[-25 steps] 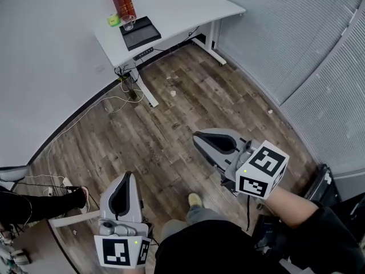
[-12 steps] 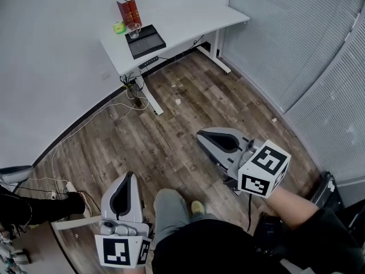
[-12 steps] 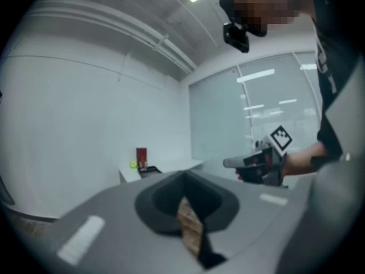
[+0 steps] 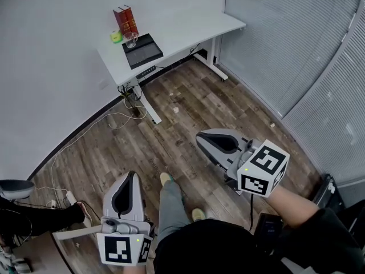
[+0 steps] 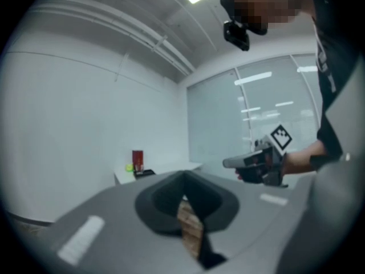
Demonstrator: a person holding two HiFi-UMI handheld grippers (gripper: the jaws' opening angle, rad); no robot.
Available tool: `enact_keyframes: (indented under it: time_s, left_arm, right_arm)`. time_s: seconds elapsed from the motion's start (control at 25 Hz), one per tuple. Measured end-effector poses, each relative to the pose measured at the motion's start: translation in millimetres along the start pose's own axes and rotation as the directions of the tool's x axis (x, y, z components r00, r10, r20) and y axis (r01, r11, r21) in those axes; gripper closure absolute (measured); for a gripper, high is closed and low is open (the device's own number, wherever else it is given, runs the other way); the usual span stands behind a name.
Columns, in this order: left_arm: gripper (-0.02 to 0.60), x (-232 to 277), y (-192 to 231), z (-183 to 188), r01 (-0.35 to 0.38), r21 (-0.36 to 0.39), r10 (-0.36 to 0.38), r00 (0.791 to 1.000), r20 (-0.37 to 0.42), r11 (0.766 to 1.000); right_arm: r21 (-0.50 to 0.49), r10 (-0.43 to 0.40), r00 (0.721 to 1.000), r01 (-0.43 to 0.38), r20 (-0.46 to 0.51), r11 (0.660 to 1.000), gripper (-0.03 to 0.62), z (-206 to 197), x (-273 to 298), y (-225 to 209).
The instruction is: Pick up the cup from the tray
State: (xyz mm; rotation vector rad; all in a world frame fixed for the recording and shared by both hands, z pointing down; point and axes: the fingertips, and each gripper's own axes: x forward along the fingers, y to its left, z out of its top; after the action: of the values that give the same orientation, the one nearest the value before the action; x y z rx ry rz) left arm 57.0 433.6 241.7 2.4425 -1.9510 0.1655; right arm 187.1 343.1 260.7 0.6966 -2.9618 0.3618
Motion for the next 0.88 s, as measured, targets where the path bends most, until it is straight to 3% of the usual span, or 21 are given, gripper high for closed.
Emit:
enact_keyframes:
  time_s: [0.48,0.88]
  left_arm:
    - [0.580,54.4,34.9,-4.8,0.046,0.001,-0.046,0.999,-0.005,0.999]
    - [0.580,120.9,93.3,-5.4,0.073,-0.012,-0.074,0.997,-0.029,0.997]
  right_arm:
    - [-0.016,-0.038,0.999,0.037,-0.016,0.999,0.589,10.1,41.6,-40.1]
    - [0.023,-0.050,0.997,0.051,-0.057,0.998,0.589,15.2,113.8,-83.1]
